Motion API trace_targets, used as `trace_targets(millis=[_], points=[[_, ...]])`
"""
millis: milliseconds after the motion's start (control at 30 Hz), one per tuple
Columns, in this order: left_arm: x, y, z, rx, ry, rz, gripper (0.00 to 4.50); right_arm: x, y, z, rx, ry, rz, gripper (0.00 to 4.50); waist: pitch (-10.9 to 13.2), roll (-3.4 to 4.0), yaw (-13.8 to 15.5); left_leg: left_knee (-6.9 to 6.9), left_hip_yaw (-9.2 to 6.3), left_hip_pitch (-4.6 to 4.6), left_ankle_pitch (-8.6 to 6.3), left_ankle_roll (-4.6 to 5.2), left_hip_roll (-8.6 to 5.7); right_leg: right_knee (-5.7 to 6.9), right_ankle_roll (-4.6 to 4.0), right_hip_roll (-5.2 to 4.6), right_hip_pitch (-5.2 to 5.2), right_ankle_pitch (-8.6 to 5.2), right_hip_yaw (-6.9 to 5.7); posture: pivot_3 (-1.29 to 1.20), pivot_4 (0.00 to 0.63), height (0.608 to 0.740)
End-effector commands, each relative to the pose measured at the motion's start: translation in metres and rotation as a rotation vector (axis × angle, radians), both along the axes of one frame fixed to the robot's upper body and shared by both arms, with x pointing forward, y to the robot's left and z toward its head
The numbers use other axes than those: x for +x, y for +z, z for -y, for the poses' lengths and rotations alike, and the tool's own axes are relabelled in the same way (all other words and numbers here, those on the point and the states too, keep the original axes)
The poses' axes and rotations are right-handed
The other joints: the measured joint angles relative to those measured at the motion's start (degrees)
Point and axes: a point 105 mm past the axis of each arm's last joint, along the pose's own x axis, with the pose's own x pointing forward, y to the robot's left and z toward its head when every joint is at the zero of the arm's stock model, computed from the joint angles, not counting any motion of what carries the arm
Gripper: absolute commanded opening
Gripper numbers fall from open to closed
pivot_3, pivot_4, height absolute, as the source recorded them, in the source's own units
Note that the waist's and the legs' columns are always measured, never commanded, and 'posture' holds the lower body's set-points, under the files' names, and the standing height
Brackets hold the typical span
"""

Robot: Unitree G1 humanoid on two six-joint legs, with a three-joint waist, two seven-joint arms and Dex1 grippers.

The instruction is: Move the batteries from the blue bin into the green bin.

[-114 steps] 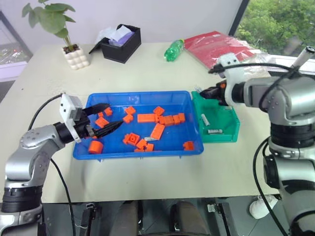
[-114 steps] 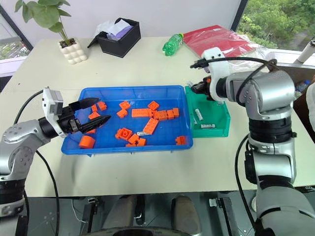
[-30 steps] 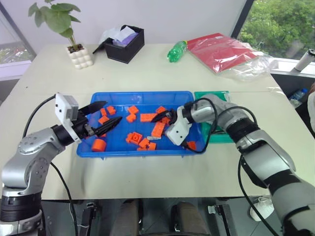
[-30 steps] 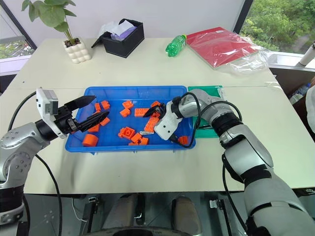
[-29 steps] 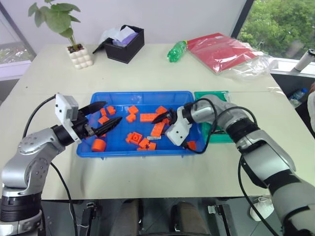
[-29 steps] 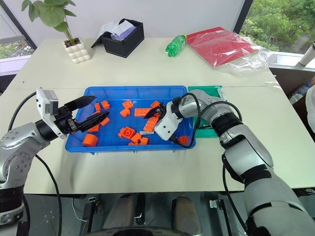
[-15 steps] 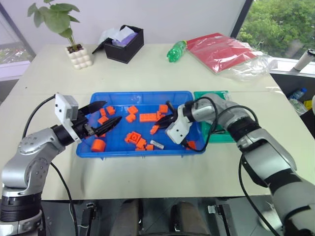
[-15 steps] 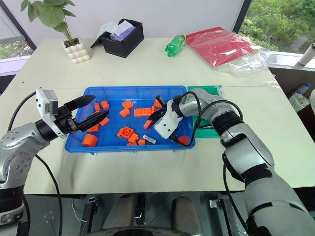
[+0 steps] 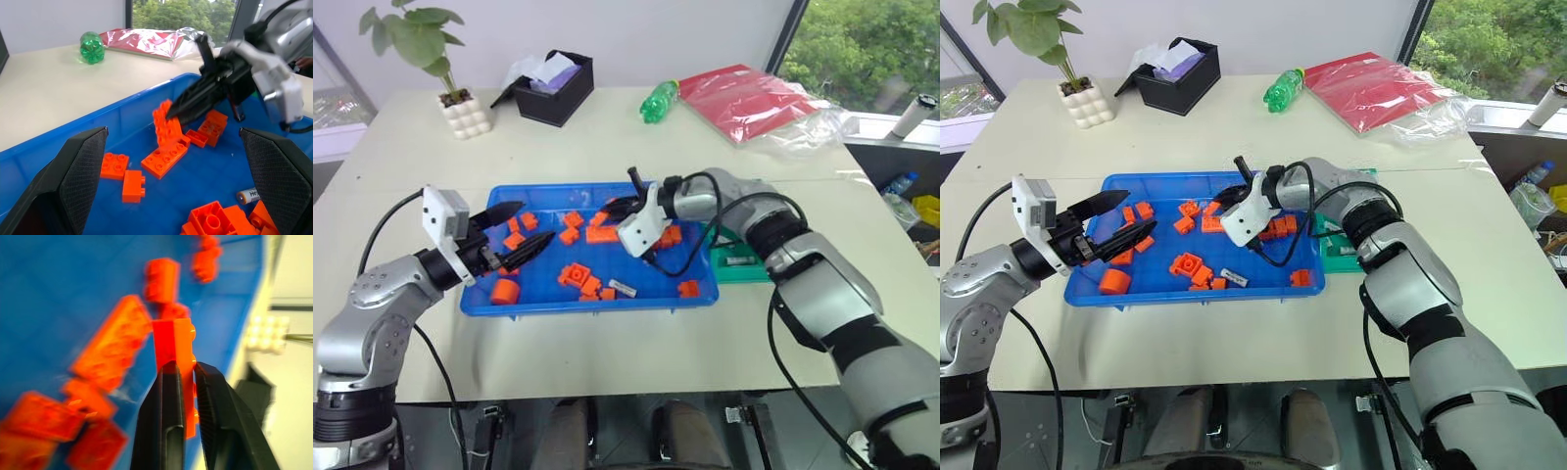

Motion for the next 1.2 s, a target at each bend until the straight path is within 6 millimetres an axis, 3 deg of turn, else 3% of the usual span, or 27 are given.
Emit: trace_targets(millis=[33, 167, 300, 400, 533, 700, 867, 1200], points=[[-0.005, 0.012, 0.002, -0.007, -0.012, 0.052, 4.50, 0.003, 0.018, -0.007, 0.034, 0.011, 0.042, 2.38, 0.0, 0.00, -0.1, 0.00, 0.00, 0.00, 0.00, 0.00, 0.00, 0.00, 0.00, 0.00, -0.01, 0.00, 0.00, 0.00, 0.150, 0.740], [-0.006, 0.012, 0.003, -0.008, -0.013, 0.052, 4.50, 0.010, 0.031, -0.005, 0.035, -0.024, 0.082, 4.43, 0.0, 0.01, 0.0, -0.01, 0.00, 0.00, 0.00, 0.00, 0.01, 0.01, 0.00, 0.01, -0.02, 0.00, 0.00, 0.00, 0.150, 0.740], [-0.007, 0.011, 0.002, -0.008, -0.010, 0.049, 4.50, 0.017, 0.063, 0.002, 0.130, -0.127, -0.040, 4.43, 0.0, 0.01, 0.0, -0.01, 0.00, 0.00, 0.00, 0.00, 0.01, 0.01, 0.00, 0.00, -0.02, 0.00, 0.00, 0.00, 0.150, 0.740], [-0.007, 0.010, -0.001, -0.008, -0.004, 0.046, 4.50, 0.009, 0.094, 0.007, 0.262, -0.199, -0.369, 4.43, 0.0, 0.01, 0.1, 0.00, 0.00, -0.01, 0.00, 0.00, 0.01, -0.01, 0.00, -0.02, 0.04, 0.00, 0.00, 0.00, 0.150, 0.740], [-0.006, 0.011, -0.005, -0.004, 0.011, 0.060, 4.50, -0.011, 0.110, 0.020, 0.329, -0.263, -0.674, 4.43, 0.0, 0.02, 0.2, -0.01, -0.04, -0.01, -0.01, 0.02, 0.01, -0.01, 0.00, -0.06, 0.04, 0.00, -0.03, 0.00, 0.150, 0.740], [-0.008, 0.015, -0.007, 0.026, -0.015, 0.071, 4.50, -0.043, 0.115, 0.049, 0.336, -0.376, -0.968, 4.43, 0.0, 0.02, 0.7, 0.00, -0.06, -0.04, -0.27, 0.45, -0.01, -0.03, -0.01, -0.13, 0.04, 0.00, -0.05, 0.00, 0.150, 0.740], [-0.014, 0.017, -0.006, 0.091, -0.102, 0.045, 4.50, -0.077, 0.110, 0.068, 0.288, -0.459, -1.144, 4.43, 0.0, 0.08, 0.7, -0.04, -0.04, -0.06, -0.29, 0.48, -0.01, -0.09, -0.02, -0.15, -0.01, 0.00, -0.05, 0.00, 0.150, 0.740], [-0.011, 0.022, 0.004, 0.108, -0.144, 0.067, 4.50, -0.108, 0.082, 0.040, 0.292, -0.499, -1.298, 4.43, 0.0, 0.08, 0.2, -0.08, -0.04, -0.07, -0.31, 0.49, -0.01, -0.12, -0.03, -0.15, -0.02, 0.00, -0.04, 0.00, 0.150, 0.740]])
